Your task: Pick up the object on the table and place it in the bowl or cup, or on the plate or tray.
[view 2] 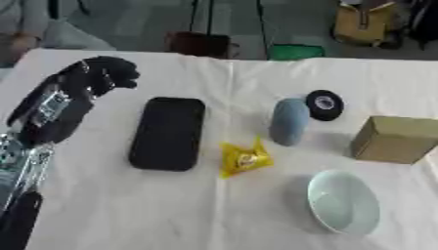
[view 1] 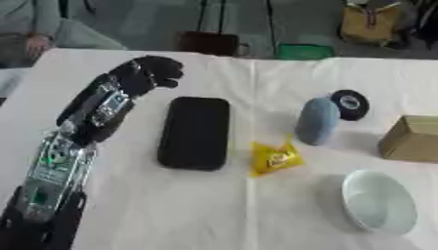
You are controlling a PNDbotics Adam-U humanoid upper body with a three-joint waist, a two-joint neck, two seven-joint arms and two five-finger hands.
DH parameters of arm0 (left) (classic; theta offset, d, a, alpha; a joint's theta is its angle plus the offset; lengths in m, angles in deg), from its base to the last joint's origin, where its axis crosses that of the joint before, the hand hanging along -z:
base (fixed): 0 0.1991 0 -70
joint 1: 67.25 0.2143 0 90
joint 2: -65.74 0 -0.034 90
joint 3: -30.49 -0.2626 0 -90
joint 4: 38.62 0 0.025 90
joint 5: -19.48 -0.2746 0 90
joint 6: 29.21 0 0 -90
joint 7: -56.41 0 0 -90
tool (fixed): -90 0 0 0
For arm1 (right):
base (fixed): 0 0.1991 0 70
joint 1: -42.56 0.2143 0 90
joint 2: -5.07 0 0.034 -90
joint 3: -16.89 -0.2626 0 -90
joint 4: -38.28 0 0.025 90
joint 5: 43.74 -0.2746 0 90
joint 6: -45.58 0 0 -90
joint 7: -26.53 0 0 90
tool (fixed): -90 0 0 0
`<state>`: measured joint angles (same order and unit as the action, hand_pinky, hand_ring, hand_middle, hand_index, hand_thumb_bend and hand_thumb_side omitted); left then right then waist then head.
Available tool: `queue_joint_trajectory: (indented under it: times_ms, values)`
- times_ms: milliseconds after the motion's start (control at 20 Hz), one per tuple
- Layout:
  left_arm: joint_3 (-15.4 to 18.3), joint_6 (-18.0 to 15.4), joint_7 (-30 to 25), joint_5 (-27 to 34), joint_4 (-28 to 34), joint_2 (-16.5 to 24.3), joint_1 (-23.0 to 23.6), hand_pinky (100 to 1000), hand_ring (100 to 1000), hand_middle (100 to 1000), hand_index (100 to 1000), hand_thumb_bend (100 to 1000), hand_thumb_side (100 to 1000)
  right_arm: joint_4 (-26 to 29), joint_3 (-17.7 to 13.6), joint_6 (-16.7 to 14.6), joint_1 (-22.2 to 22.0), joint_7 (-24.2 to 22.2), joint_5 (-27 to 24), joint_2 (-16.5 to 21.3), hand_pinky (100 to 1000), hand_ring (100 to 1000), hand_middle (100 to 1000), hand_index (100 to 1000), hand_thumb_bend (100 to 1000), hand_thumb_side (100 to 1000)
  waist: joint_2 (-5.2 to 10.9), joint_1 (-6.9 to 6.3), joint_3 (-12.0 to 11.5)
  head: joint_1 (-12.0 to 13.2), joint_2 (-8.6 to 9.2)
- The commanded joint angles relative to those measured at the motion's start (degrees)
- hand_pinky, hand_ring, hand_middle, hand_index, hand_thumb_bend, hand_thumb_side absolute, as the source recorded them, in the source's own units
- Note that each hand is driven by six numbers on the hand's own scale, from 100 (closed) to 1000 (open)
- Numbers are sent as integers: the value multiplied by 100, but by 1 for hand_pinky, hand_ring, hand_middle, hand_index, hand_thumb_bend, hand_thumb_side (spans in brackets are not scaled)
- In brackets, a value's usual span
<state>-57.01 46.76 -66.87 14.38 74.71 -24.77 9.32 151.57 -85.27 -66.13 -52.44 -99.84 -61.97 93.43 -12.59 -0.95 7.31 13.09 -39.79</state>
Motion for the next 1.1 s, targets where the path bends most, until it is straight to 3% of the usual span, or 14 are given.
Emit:
queue_joint_trajectory:
  times_ms: [50, 400, 550, 600, 650, 700, 800, 850, 900, 1100]
  values:
    - [-286, -328, -171, -1141, 118, 346, -189, 851, 859, 778, 873, 100, 743, 131, -32, 8, 20, -7, -12, 110, 351, 393, 694, 733, 100, 546, 88, 14, 19, 24, 53]
    - [-1134, -727, -126, -3090, -594, 243, -827, 866, 858, 776, 882, 100, 672, 131, 1, -5, 16, -41, -61, 129, 351, 393, 694, 733, 100, 544, 118, 45, 46, 70, 52]
    - [-1288, -789, 266, -3212, -946, 79, -941, 854, 825, 769, 875, 100, 697, 131, 10, -17, 4, -56, -80, 125, 352, 394, 696, 734, 100, 543, 123, 72, 99, 94, 59]
    - [-1291, -776, 423, -3090, -1013, 48, -938, 854, 825, 769, 875, 100, 697, 131, 9, -27, 0, -56, -86, 128, 352, 394, 696, 734, 100, 543, 123, 76, 110, 99, 61]
    - [-1260, -773, 659, -2856, -1013, -42, -894, 835, 809, 795, 891, 100, 785, 131, 6, -61, -6, -57, -93, 167, 358, 399, 701, 737, 100, 537, 117, 83, 104, 96, 61]
    - [-1150, -749, 1102, -2231, -920, -109, -784, 831, 808, 803, 894, 100, 791, 131, 1, -174, -25, -55, -112, 292, 360, 401, 703, 738, 100, 533, 115, 80, 81, 77, 56]
    - [-900, -603, 1497, -844, -723, -11, -653, 829, 810, 823, 908, 100, 793, 131, 4, -378, -56, -47, -154, 509, 368, 408, 712, 744, 100, 526, 121, 73, 39, 44, 58]
    - [-728, -493, 1572, -295, -598, 61, -598, 827, 813, 843, 924, 100, 785, 131, 9, -477, -68, -41, -177, 622, 382, 420, 720, 753, 100, 598, 126, 71, 15, 22, 62]
    - [-480, -364, 1717, 100, -453, 88, -528, 827, 813, 833, 913, 100, 783, 131, 25, -623, -73, -42, -199, 830, 383, 421, 726, 754, 100, 515, 139, 83, -27, -31, 71]
    - [70, 135, 2045, 1313, -104, 77, -300, 822, 816, 859, 933, 147, 781, 131, 61, -1160, -67, 64, -205, 1548, 420, 459, 766, 785, 100, 497, 195, 126, -150, -160, 83]
